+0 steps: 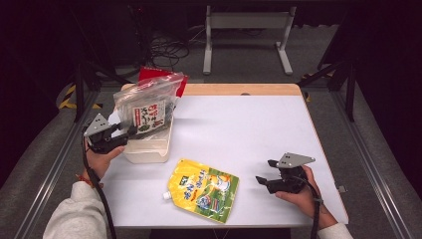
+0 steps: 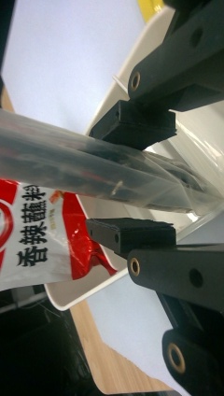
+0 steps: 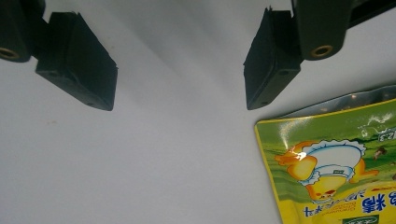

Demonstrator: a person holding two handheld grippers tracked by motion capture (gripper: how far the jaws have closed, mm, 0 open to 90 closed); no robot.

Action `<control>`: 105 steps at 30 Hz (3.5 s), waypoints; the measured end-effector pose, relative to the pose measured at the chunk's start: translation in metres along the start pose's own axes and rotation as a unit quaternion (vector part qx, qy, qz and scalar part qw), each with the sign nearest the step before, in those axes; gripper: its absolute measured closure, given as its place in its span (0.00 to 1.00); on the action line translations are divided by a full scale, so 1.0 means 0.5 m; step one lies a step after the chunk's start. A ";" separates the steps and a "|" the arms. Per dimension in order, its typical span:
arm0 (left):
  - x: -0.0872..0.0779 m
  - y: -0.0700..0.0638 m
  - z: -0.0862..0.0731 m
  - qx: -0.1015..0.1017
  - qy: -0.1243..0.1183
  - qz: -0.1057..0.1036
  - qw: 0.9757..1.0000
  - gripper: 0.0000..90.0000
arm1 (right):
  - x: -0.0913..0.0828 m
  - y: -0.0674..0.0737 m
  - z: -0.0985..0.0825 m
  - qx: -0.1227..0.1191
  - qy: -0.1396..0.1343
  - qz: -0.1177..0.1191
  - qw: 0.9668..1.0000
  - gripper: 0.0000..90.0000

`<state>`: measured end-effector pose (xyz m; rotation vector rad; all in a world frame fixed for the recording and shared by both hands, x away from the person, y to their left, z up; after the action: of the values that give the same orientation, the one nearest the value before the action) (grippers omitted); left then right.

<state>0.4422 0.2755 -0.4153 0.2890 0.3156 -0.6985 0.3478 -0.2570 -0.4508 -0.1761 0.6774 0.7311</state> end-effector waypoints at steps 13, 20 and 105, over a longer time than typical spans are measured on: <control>-0.038 -0.008 0.010 -0.010 -0.023 0.021 0.999 0.54 | 0.000 0.003 0.007 -0.003 -0.004 -0.001 1.000 0.29; -0.044 -0.015 0.015 -0.012 -0.026 0.021 0.999 0.49 | 0.004 0.006 0.012 -0.006 -0.005 0.003 1.000 0.29; 0.001 -0.354 -0.081 0.054 0.169 -0.189 0.966 0.81 | 0.102 0.124 0.031 -0.091 0.042 0.112 0.989 1.00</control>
<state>0.3170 0.1611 -0.4797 0.4606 0.6701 -1.0463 0.3419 -0.1769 -0.4658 -0.3029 0.7178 1.0075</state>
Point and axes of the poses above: each handheld gripper's, and its own axes: x roughly forward along the jaws, z roughly out of its top, y roughly to its left, the point moved 2 cm from there along x, roughly forward along the jaws, and after that the axes turned 8 degrees about x, right-handed, at the moved point
